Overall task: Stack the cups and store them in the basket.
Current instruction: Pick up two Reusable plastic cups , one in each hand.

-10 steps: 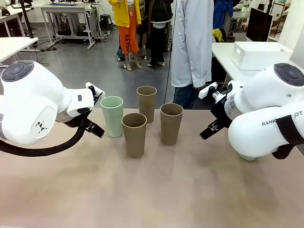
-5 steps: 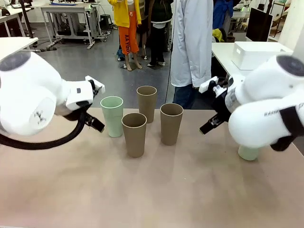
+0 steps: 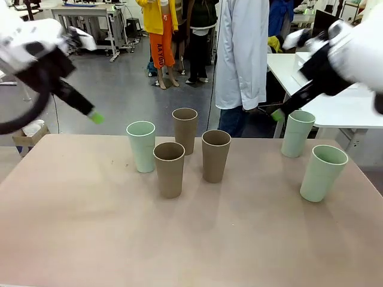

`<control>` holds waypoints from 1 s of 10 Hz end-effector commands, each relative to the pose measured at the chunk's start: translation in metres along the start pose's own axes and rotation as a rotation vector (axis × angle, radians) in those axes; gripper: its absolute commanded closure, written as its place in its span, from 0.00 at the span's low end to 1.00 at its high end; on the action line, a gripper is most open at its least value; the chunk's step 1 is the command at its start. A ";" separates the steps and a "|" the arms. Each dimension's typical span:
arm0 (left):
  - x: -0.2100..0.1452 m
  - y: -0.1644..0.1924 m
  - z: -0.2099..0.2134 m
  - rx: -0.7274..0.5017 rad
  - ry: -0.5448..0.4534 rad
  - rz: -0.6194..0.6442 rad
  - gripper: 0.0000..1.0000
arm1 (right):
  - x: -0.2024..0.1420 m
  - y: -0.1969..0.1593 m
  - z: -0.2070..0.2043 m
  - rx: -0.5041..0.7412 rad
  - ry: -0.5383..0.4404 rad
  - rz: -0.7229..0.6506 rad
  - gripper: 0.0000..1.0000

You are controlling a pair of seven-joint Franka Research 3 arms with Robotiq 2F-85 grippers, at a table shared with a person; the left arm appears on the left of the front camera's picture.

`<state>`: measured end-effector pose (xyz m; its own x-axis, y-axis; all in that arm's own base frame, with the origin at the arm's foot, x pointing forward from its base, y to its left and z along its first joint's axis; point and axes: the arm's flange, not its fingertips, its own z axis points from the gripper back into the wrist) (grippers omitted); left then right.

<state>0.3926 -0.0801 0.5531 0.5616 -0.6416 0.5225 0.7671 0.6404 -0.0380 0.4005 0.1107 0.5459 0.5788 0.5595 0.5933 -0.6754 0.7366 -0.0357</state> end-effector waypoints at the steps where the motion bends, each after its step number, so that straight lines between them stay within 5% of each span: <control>1: -0.031 0.036 0.019 -0.105 0.023 -0.116 0.00 | -0.027 -0.039 0.043 0.134 -0.018 0.054 0.00; 6: -0.116 0.071 0.039 -0.210 -0.223 -0.157 0.00 | -0.142 -0.090 0.100 0.182 -0.224 0.108 0.00; 10: -0.178 0.093 0.014 -0.222 -0.364 -0.198 0.00 | -0.186 -0.096 0.105 0.196 -0.256 0.100 0.00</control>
<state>0.3570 0.0950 0.4752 0.3312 -0.5453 0.7700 0.9006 0.4262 -0.0855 0.3133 -0.1032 0.5269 0.4244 0.4979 0.7563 -0.7896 0.6124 0.0400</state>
